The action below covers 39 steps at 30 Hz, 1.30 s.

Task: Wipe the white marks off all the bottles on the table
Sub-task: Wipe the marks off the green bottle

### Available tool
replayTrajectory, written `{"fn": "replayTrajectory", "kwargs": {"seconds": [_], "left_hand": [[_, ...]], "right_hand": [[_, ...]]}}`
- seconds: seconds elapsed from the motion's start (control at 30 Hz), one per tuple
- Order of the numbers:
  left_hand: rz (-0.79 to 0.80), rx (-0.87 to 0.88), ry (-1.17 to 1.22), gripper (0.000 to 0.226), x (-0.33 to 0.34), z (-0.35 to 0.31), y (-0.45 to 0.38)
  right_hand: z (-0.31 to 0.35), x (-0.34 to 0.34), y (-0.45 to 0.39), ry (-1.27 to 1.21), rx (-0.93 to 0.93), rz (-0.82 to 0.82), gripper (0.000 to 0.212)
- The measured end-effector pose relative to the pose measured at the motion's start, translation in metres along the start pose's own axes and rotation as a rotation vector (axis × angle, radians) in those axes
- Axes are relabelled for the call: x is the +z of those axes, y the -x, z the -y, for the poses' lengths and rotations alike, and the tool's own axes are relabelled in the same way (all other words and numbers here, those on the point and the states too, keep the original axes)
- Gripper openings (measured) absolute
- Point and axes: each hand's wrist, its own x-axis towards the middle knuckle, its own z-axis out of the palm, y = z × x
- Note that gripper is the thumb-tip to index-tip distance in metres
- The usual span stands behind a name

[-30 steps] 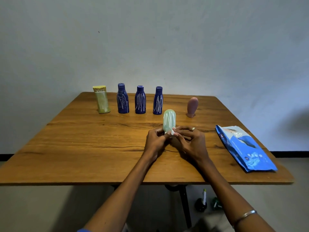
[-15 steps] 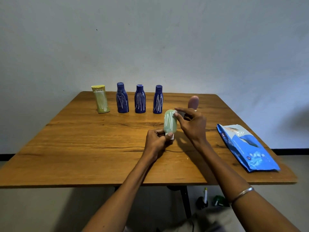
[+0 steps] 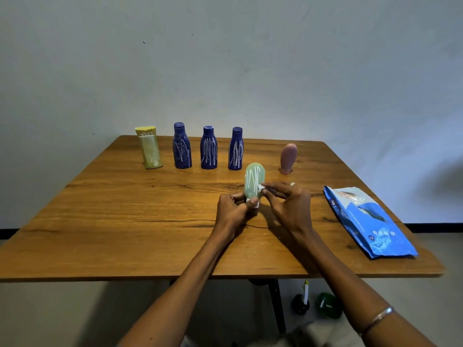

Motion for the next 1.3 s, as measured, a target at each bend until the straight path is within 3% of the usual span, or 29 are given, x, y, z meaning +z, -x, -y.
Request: {"fn": "replayTrajectory", "kwargs": {"seconds": [0.2, 0.37, 0.73, 0.9, 1.07, 1.3], "left_hand": [[-0.032, -0.009, 0.019, 0.035, 0.001, 0.003, -0.001], [-0.042, -0.007, 0.04, 0.034, 0.003, 0.006, -0.003], [-0.049, 0.056, -0.004, 0.037, -0.004, 0.006, -0.005], [-0.012, 0.063, 0.019, 0.034, -0.002, 0.005, -0.002], [-0.036, 0.061, -0.016, 0.038, -0.001, 0.006, -0.001], [-0.091, 0.054, -0.029, 0.033, -0.002, 0.007, -0.004]], "right_hand": [[0.005, 0.007, -0.043, 0.002, -0.027, -0.105, 0.024], [0.007, 0.015, -0.049, 0.064, -0.038, -0.102, 0.024], [0.003, 0.005, -0.005, 0.129, -0.181, 0.289, 0.042], [0.006, 0.0, -0.038, 0.203, -0.228, 0.153, 0.028], [0.011, 0.001, -0.067, 0.182, -0.172, -0.014, 0.028], [0.007, 0.009, -0.025, 0.22, -0.206, 0.183, 0.03]]}}
